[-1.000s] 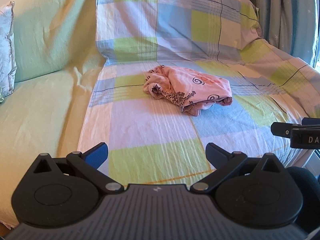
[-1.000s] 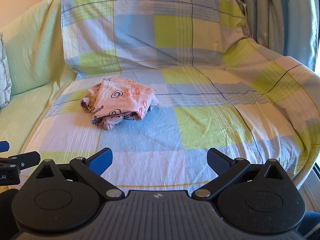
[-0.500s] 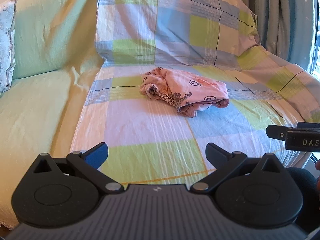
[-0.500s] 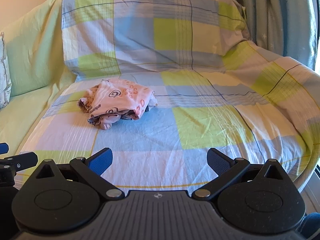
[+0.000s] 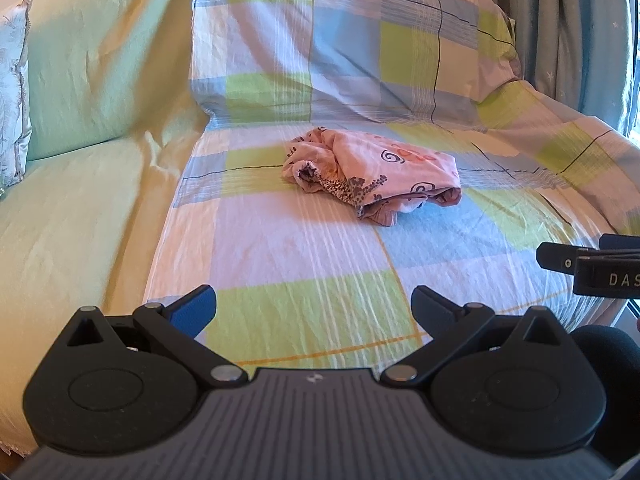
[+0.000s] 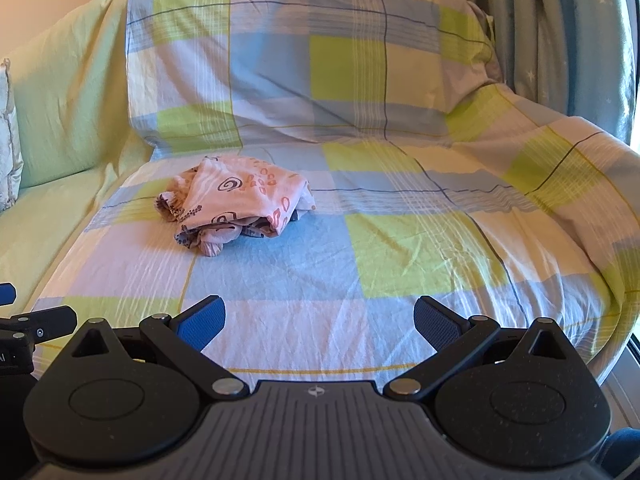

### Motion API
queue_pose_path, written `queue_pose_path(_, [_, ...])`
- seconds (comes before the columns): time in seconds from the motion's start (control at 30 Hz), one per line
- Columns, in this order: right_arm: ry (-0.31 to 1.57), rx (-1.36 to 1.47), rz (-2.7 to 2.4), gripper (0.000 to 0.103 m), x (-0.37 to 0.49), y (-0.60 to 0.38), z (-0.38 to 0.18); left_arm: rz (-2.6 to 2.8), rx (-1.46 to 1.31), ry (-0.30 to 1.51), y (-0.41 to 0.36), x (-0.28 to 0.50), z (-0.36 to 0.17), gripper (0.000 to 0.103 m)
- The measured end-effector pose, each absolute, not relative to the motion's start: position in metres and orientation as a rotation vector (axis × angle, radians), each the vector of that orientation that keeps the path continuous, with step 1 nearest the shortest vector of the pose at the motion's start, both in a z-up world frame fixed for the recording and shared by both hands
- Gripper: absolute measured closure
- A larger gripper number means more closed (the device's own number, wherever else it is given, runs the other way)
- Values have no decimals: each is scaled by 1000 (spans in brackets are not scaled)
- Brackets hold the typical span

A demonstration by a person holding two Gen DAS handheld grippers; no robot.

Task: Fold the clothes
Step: 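Move both grippers toward the crumpled pink shirt on the sofa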

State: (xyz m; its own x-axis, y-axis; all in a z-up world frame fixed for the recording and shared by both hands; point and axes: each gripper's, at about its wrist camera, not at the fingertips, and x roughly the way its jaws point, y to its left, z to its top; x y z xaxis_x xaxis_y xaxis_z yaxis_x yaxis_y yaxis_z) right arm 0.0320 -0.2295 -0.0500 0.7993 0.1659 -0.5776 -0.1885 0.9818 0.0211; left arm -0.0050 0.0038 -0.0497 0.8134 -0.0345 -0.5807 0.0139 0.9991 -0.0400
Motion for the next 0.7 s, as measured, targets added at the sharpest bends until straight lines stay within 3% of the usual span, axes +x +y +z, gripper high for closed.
queue_pose_path(0.7, [634,-47,192,0,34,-228,-52,-21,-15,637,2,-3,-51,1])
